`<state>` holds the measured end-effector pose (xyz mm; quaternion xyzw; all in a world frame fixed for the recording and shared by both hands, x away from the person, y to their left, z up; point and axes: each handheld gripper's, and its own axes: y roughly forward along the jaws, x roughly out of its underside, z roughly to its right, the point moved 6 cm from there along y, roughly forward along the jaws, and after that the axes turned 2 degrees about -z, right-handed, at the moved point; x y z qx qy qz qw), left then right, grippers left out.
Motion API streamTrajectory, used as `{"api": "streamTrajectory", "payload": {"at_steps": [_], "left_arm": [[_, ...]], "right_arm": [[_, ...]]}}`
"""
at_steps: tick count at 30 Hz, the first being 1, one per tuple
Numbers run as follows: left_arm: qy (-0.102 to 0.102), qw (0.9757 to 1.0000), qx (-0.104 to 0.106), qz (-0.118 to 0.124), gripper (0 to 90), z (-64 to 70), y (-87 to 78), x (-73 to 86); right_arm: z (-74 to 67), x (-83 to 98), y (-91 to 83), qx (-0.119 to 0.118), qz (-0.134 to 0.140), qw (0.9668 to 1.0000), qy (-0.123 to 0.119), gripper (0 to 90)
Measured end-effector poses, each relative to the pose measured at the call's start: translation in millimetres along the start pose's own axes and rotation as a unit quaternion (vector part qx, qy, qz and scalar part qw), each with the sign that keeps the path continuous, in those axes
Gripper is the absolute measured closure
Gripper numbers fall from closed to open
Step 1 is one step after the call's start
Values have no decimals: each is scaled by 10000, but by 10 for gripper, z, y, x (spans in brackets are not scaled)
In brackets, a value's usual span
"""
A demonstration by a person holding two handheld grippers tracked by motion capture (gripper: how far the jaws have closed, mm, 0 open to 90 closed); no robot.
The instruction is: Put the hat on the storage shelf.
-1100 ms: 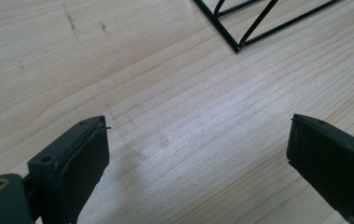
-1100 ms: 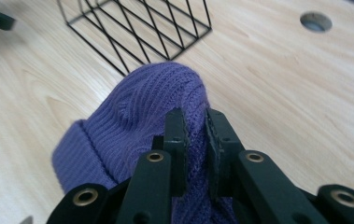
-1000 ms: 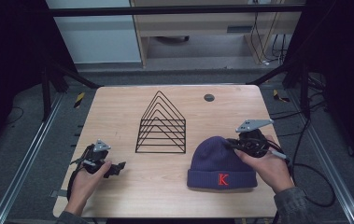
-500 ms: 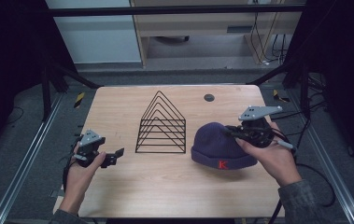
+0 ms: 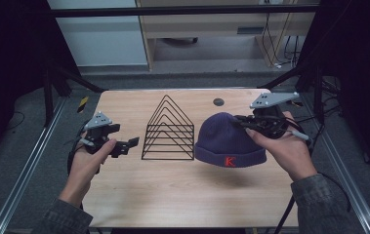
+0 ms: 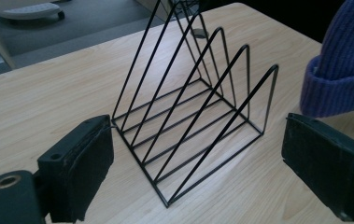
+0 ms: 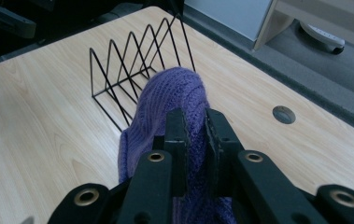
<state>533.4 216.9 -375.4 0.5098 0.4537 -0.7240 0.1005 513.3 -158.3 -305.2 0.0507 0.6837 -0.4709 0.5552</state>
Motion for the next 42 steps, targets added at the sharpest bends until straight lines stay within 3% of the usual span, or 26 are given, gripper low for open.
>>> {"api": "streamTrajectory", "payload": {"at_steps": [3, 7, 9, 23, 33, 38, 42], "left_arm": [[47, 9999, -66, -121, 79, -57, 36, -44], [-148, 9999, 1, 25, 80, -129, 15, -132], [-152, 9999, -7, 53, 80, -140, -10, -170], [-89, 9997, 111, 200, 78, -62, -54, -445], [27, 9997, 168, 202, 77, -35, 48, -632], [-79, 9994, 244, 240, 77, -60, 110, -689], [-34, 9994, 267, 229, 77, -66, 120, -725]], "right_arm": [[28, -72, -17, 22, 14, 10000, 3, 808], [67, -182, -39, 39, 71, 10000, 36, 807], [75, -220, -54, 50, 102, 9999, 36, 807], [134, -487, -114, 154, 253, 9996, 1, 807], [198, -774, -22, 216, 399, 9990, -6, 806], [245, -906, 28, 247, 492, 9984, 86, 806], [255, -1021, 70, 313, 585, 9978, 80, 806]]}}
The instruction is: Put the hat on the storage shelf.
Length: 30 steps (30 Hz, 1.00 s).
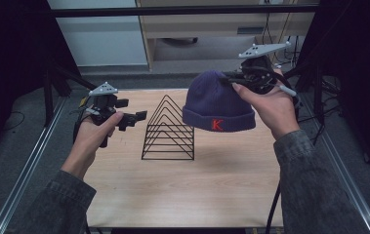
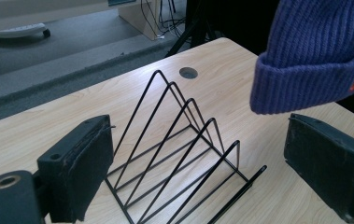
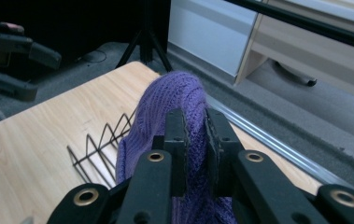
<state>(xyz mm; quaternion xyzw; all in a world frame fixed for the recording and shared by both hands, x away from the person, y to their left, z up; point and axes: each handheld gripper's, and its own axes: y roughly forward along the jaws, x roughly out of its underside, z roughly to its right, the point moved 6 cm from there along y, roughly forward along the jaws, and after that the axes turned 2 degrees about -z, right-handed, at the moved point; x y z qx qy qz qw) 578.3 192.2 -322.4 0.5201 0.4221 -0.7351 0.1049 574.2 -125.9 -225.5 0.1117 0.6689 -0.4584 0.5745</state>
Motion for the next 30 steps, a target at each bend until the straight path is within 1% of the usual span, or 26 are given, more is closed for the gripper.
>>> {"api": "streamTrajectory", "payload": {"at_steps": [3, 4, 7, 9, 10, 11, 14, 17, 20, 25, 27, 30], "left_arm": [[-24, 10000, 48, 35, 76, 21, 15, -18], [34, 10000, 36, -2, 77, 24, 18, -19], [72, 9999, 77, -1, 78, 48, 52, -29], [113, 9999, 68, -48, 79, 53, 81, -24], [147, 9998, 69, -78, 80, 55, 89, -19], [154, 9998, 84, -86, 81, 64, 100, -15], [263, 9994, 166, -126, 81, 98, 100, -15], [270, 9994, 220, -65, 80, 134, 77, -42], [308, 9991, 279, -48, 79, 151, 91, -52], [331, 9992, 216, -100, 79, 132, 156, -47], [303, 9993, 225, -87, 81, 140, 170, -44], [363, 9991, 204, -103, 80, 164, 181, -39]], "right_arm": [[-6, -67, 57, 12, 38, 10000, 21, 806], [-5, -88, 82, 18, 63, 10000, 25, 806], [-11, -137, 157, -6, 124, 9999, 60, 806], [-25, -155, 219, -12, 95, 9999, 97, 806], [-28, -162, 242, 4, 75, 9999, 78, 806], [-38, -172, 267, 20, 55, 10000, 79, 806], [-81, -218, 337, 23, 56, 9999, 88, 806], [-137, -295, 390, 19, 113, 9999, 92, 806], [-198, -370, 404, -33, 181, 9998, 63, 806], [-287, -471, 437, -125, 304, 9995, 20, 806], [-333, -504, 436, -184, 350, 9992, 15, 806], [-401, -537, 430, -249, 398, 9989, -34, 806]]}}
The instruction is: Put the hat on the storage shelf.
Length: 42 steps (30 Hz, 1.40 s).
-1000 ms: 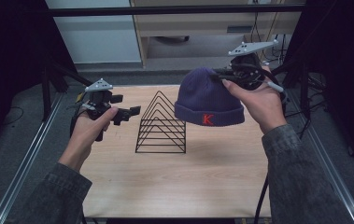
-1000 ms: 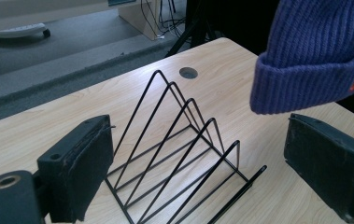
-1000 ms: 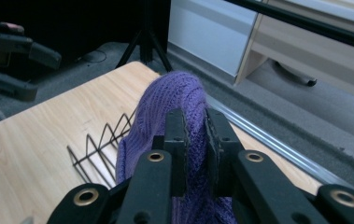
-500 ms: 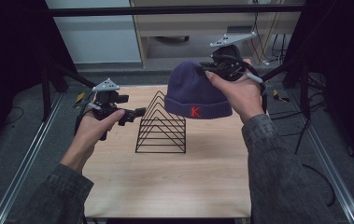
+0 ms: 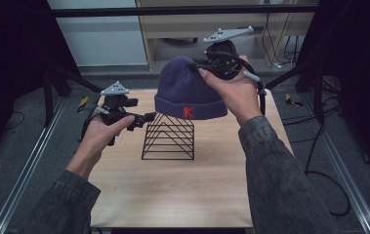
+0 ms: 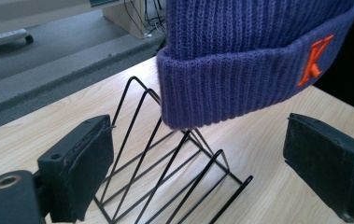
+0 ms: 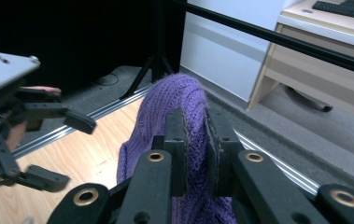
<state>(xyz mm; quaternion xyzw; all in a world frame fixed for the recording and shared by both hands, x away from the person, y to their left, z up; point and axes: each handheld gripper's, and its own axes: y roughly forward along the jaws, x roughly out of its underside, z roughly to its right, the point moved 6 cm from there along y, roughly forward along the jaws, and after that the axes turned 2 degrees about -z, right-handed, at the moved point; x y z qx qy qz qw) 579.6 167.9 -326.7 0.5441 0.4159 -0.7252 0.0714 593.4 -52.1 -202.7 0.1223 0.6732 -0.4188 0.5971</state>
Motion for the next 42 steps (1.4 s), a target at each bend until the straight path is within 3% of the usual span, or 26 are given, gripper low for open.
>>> {"api": "streamTrajectory", "payload": {"at_steps": [8, 22, 27, 31, 34, 37, 42], "left_arm": [[132, 9998, 33, -114, 58, 79, 50, 18], [-19, 9997, 250, -44, 52, -4, 200, 98], [-31, 9986, 528, -26, 72, 21, 214, 97], [48, 9981, 613, -58, 180, 60, 261, 97], [149, 9988, 449, -139, 394, 54, 282, 117], [285, 9987, 424, -20, 576, 78, 272, 101], [384, 9990, 216, -82, 673, 100, 235, 93]], "right_arm": [[-167, 14, 14, -71, -102, 9999, -43, 805], [-297, -99, 25, -331, 124, 9994, -24, 804], [-325, -107, 23, -356, 132, 9993, -55, 804], [-323, -75, 47, -384, 71, 9992, -49, 804], [-318, -63, 54, -383, 54, 9992, -64, 804], [-304, -43, 63, -382, 47, 9993, -37, 804], [-259, 2, 72, -335, 3, 9994, 0, 803]]}}
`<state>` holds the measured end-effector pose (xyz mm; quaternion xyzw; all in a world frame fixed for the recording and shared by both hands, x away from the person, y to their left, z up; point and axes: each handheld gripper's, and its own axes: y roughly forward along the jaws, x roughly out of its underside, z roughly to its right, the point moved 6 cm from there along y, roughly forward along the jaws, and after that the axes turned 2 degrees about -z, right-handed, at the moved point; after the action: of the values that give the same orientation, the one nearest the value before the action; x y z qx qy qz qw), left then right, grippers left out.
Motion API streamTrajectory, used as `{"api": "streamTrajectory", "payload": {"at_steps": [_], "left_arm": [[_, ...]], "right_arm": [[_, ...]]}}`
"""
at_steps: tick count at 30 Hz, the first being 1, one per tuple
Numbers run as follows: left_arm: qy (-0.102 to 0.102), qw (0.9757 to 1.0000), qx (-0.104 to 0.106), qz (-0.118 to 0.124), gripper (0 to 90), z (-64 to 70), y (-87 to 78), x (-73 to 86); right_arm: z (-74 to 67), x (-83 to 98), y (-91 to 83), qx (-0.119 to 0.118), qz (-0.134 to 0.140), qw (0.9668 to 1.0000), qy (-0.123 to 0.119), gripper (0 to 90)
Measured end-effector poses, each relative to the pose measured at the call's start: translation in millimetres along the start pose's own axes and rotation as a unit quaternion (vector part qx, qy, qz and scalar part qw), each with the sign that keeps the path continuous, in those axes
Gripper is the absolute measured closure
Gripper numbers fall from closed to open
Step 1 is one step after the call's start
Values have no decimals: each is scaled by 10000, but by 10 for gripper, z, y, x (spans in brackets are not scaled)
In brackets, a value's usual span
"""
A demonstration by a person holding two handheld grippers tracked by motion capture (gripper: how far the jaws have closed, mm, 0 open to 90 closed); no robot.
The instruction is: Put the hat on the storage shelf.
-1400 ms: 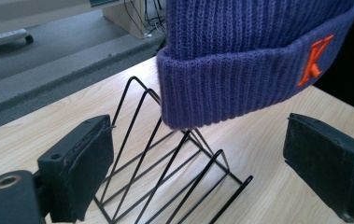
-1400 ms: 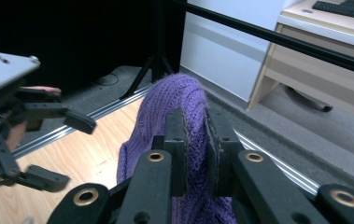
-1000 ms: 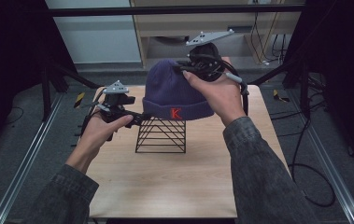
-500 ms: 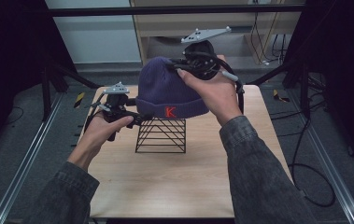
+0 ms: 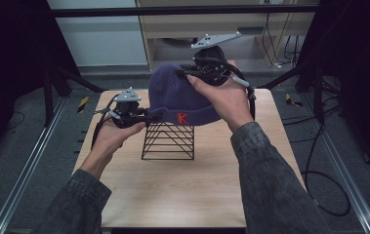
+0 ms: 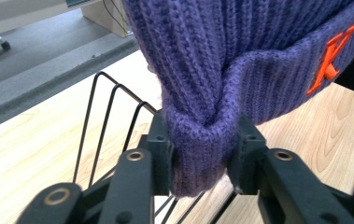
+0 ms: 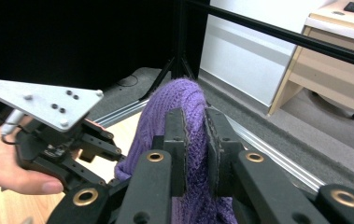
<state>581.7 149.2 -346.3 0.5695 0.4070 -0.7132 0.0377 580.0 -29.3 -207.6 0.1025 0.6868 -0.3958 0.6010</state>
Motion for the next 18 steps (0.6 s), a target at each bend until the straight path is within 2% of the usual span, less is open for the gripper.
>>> {"api": "streamTrajectory", "payload": {"at_steps": [4, 10, 13, 18], "left_arm": [[-8, 9998, -181, -11, 689, -26, -95, -25], [122, 9988, -468, -106, 699, -45, -253, -101], [203, 9982, -546, -173, 701, -56, -306, -102], [126, 9983, -542, -198, 702, -84, -308, -59]], "right_arm": [[68, 20, -4, 60, -26, 10000, 73, 802], [130, 24, 43, 142, -86, 9998, 108, 799], [146, 31, 81, 163, -138, 9997, 105, 798], [182, 66, 167, 202, -228, 9994, 133, 797]]}}
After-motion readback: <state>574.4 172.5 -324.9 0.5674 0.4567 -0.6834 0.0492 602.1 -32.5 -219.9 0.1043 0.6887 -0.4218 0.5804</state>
